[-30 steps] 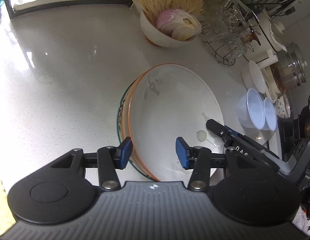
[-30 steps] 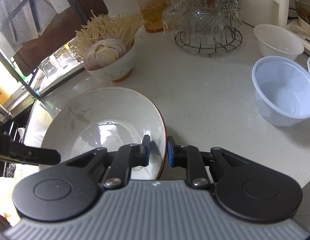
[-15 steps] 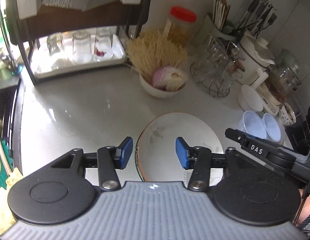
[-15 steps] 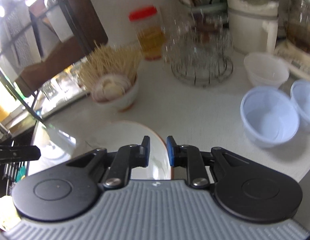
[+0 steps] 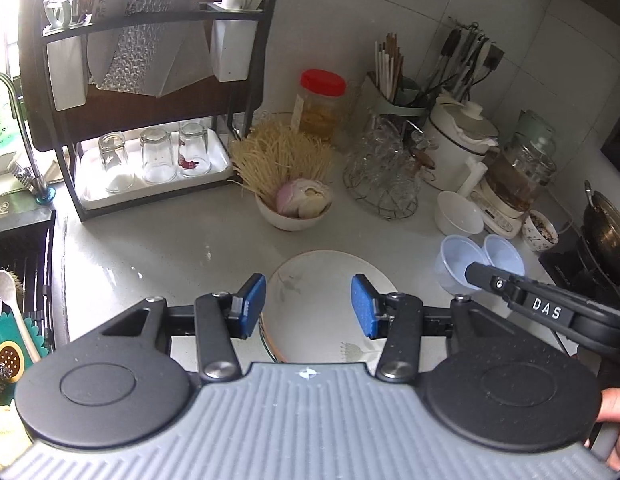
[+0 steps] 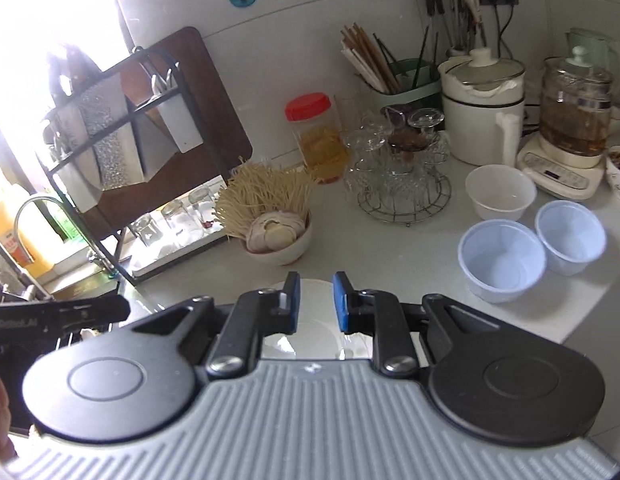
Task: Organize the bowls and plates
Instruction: 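Move both grippers toward the pale blue plastic bowls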
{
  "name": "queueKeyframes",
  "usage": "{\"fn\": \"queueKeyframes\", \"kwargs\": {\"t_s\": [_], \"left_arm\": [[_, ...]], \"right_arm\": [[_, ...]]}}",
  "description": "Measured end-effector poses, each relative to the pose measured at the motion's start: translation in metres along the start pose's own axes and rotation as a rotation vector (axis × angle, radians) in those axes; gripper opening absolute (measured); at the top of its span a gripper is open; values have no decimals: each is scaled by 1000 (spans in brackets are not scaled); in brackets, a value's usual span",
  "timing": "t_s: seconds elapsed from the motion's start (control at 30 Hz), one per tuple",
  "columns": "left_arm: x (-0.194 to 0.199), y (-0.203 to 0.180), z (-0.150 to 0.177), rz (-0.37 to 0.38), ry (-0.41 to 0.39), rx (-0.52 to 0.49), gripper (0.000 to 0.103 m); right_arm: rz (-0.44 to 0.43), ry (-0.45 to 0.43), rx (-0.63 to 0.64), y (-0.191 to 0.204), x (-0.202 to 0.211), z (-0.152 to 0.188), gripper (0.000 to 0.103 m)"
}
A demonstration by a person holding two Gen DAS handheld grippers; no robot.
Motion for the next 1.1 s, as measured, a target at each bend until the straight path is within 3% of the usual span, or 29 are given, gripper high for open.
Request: {"fn": "queueKeyframes", "kwargs": {"t_s": [0.27,0.57,0.87,1.1], "left_arm": [[13,-23,16,62,-15,-13,53],[-2,-68,27,113,16,-45,53],[-71,-140,26,161,79,-65,53],[-135,-184,16,161,132,-64,53]], "right_arm": [[55,-3,-6,-19,34,16,22],[86,-18,-54,-56,43,20,22],[152,24,-113,-139,17,2,22],[154,65,-153,-192,-16,-13,23]]}}
Point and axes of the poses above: each gripper's, at about its wrist camera, not at the fingertips, and x roughly against the way its jaws point, y to its left, z to its underside, the point moved 9 cm from there along -x, roughly the way its jaws point, and after that the axes turned 4 degrees about -y, right-handed, at the moved point
